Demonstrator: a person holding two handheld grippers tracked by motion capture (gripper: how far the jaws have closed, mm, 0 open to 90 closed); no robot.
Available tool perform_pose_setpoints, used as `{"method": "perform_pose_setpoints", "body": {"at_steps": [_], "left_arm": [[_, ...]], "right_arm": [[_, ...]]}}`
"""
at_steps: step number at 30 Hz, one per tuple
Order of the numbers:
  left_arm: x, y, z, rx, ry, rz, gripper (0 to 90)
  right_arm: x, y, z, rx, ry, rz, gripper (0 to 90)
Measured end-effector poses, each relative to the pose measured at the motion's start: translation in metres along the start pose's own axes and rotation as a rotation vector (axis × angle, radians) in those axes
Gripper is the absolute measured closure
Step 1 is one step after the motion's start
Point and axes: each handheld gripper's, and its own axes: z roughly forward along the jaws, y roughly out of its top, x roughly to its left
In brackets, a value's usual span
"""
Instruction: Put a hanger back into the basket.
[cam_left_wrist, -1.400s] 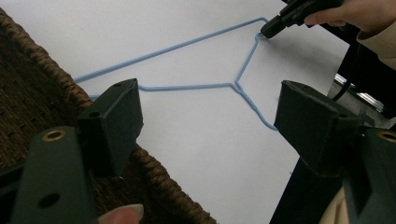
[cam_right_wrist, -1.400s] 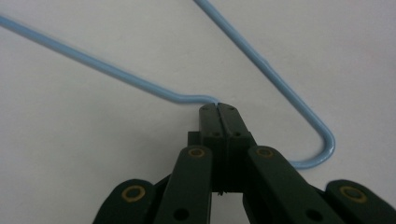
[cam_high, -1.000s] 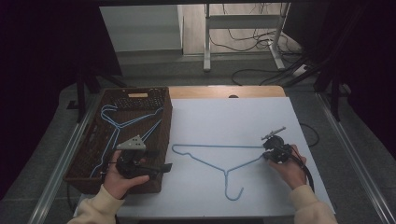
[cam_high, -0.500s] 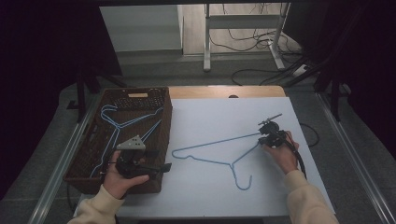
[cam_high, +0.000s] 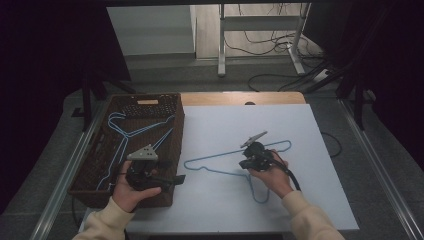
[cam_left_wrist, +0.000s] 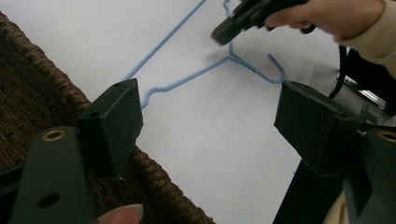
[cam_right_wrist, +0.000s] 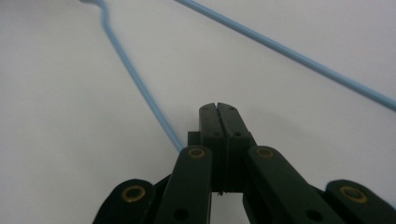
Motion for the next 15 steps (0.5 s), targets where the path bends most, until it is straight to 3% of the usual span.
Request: {"method": "perform_pose_setpoints", "body": {"at_steps": [2,7,11,15], "left_arm": [[0.001,-0.001,-0.001,-0.004,0.001,-0.005,23.1],[0.002,-0.003,-0.003,-0.005,0.006,-0.012,23.1],[0.002,-0.003,-0.004,-0.007,0.007,-0.010,23.1],[0.001,-0.002,-0.004,-0.008,0.006,-0.007,23.1]], "right_arm": [[0.009,0.011,0.014,0.013,0.015,-0.030,89.8],[0.021,0.018,0.031,0.054,0.025,-0.063,89.8],[0.020,0.016,0.031,0.059,0.042,-0.054,89.8],[0.027,0.012,0.027,0.074,0.065,-0.093,89.8]]}}
